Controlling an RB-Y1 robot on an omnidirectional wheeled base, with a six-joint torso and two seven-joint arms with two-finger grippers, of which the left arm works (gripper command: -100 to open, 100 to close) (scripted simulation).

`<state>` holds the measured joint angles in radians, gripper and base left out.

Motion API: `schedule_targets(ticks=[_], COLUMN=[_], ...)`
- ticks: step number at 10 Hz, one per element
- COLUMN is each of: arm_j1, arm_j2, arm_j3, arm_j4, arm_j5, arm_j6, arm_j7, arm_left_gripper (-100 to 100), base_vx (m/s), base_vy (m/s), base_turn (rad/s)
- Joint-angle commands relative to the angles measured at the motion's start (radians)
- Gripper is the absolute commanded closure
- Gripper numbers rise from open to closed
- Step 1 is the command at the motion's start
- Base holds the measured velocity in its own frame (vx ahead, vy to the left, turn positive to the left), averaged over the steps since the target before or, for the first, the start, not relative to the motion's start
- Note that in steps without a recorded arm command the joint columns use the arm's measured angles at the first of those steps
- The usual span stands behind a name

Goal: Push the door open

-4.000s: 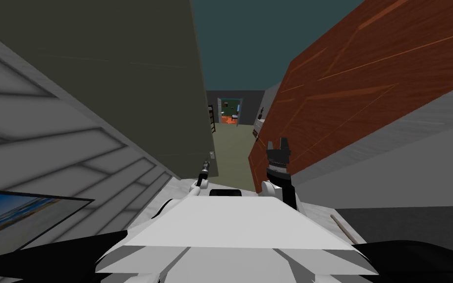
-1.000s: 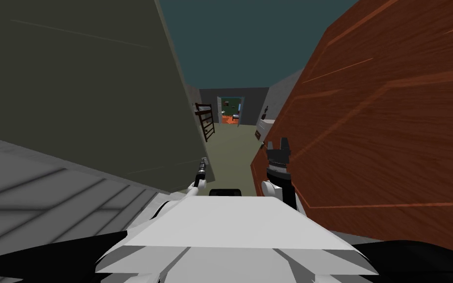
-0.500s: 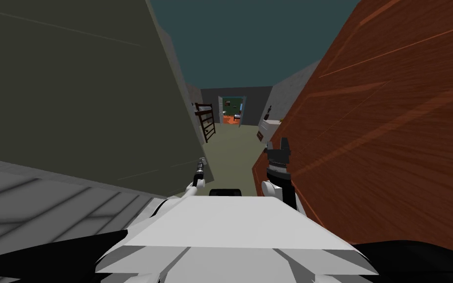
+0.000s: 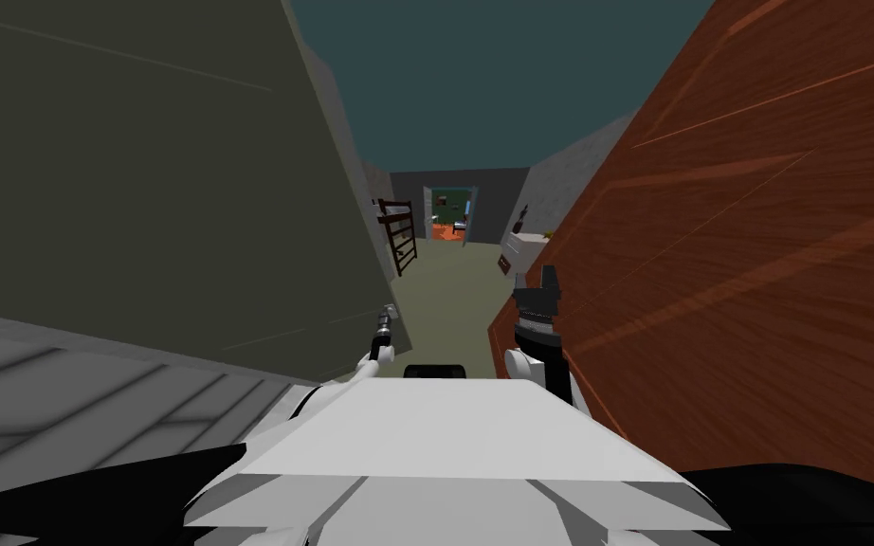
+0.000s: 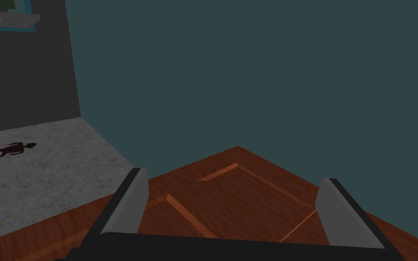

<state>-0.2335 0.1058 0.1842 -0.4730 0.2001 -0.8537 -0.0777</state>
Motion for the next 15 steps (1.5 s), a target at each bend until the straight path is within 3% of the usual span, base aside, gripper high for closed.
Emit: schedule_targets(ticks=[1,2,5,13,14,15], arm_j1=[0.017,0.018,0.018,0.021,0.02,0.021], arm_j2=[0.005,0.009,0.011,0.021,0.026,0.032], arm_j3=[0.007,0.028,0.043,0.121,0.12,0.138], arm_j4=[-0.037,-0.036,-0.034,-0.028,-0.018,-0.017], arm_j5=[0.003,0.016,0.025,0.072,0.071,0.084], arm_j6=[0.011,0.011,0.011,0.01,0.007,0.004], arm_j7=[-0.006,-0.012,-0.016,-0.039,-0.037,-0.044], arm_left_gripper=[100,100,100,100,100,100], base_vx=[0.027,0.158,0.172,0.201,0.074,0.155], base_vy=[-0.001,-0.035,-0.055,-0.051,-0.002,0.012], base_turn=[-0.013,0.049,0.064,0.065,0.037,0.042])
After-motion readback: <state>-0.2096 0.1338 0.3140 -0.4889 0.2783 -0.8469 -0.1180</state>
